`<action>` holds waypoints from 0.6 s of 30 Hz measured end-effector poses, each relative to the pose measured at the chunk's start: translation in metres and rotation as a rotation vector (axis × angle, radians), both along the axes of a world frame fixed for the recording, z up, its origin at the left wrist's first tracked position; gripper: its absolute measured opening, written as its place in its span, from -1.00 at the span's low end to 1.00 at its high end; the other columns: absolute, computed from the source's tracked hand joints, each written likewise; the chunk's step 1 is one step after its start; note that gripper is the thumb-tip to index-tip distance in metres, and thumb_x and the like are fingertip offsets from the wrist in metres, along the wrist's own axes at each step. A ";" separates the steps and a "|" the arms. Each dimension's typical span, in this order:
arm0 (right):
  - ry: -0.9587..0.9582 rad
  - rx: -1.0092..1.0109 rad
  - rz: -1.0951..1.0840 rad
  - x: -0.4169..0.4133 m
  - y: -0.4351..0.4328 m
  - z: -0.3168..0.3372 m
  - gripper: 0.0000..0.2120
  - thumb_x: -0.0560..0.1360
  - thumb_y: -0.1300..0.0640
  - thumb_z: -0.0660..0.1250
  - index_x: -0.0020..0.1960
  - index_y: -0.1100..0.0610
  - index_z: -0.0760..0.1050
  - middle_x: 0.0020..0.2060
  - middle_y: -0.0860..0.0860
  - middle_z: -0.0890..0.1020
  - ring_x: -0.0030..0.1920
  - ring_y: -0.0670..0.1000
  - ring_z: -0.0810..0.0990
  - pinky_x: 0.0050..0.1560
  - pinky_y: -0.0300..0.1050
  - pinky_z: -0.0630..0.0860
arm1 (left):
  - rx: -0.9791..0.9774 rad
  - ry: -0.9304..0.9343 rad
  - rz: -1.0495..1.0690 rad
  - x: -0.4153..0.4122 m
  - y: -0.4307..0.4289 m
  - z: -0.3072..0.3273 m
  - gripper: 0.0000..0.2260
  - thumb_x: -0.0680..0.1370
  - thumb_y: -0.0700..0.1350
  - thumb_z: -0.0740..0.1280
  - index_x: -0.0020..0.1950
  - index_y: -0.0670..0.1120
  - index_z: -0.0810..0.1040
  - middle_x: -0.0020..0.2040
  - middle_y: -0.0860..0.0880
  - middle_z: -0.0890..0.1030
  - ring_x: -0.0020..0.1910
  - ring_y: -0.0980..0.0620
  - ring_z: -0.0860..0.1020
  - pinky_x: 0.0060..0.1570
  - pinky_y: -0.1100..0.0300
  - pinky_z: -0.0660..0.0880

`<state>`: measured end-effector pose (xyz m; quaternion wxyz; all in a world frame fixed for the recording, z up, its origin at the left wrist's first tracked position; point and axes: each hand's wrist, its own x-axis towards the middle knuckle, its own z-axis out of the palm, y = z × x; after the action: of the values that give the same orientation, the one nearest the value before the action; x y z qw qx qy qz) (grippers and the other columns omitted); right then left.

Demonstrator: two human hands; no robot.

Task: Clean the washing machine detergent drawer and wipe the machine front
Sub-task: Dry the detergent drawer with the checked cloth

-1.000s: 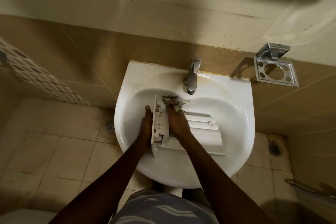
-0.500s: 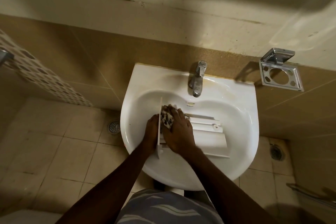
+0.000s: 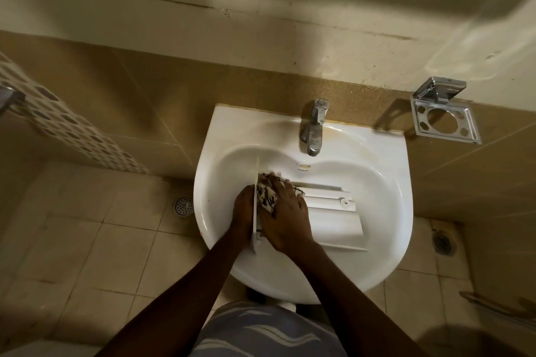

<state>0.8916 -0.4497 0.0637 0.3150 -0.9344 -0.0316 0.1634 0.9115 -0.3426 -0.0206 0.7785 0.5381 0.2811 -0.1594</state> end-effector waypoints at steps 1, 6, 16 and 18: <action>0.017 -0.001 -0.018 0.011 0.002 -0.002 -0.40 0.60 -0.03 0.14 0.59 -0.10 0.02 0.58 -0.14 0.08 0.59 0.00 -0.06 0.56 0.09 -0.07 | 0.019 -0.006 -0.003 0.000 -0.001 0.002 -0.70 0.69 -0.07 0.12 0.07 -0.12 0.64 0.03 -0.21 0.67 0.07 -0.17 0.63 0.07 0.02 0.57; -0.040 -0.005 -0.027 0.009 0.001 -0.002 -0.40 0.61 -0.01 0.17 0.59 -0.07 0.04 0.58 -0.11 0.11 0.58 0.00 -0.02 0.55 0.10 0.00 | 0.048 0.045 -0.029 0.000 -0.001 0.006 -0.69 0.69 0.00 0.12 0.07 -0.08 0.63 0.05 -0.19 0.67 0.07 -0.21 0.63 -0.06 0.04 0.57; -0.203 -0.371 -0.109 -0.018 -0.108 -0.018 -0.44 0.54 -0.21 0.13 0.46 0.01 0.35 0.43 0.03 0.43 0.48 0.09 0.30 0.50 0.03 0.16 | -0.092 0.077 -0.065 0.003 0.003 0.002 -0.38 0.62 0.27 0.13 0.38 -0.23 0.51 0.23 -0.33 0.59 -0.03 -0.16 0.64 -0.10 0.05 0.60; -0.120 -0.481 -0.188 0.001 -0.103 -0.025 -0.41 0.56 -0.24 0.07 0.48 0.05 0.35 0.42 0.05 0.45 0.48 0.14 0.29 0.48 0.10 0.18 | -0.113 0.057 -0.090 0.003 0.002 -0.002 -0.23 0.51 0.40 0.18 0.40 -0.22 0.48 0.21 -0.30 0.59 -0.06 -0.13 0.65 -0.13 0.06 0.60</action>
<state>0.8927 -0.5523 0.0384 0.0952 -0.9893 0.0764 0.0804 0.9145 -0.3407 -0.0223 0.7914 0.5006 0.2690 -0.2253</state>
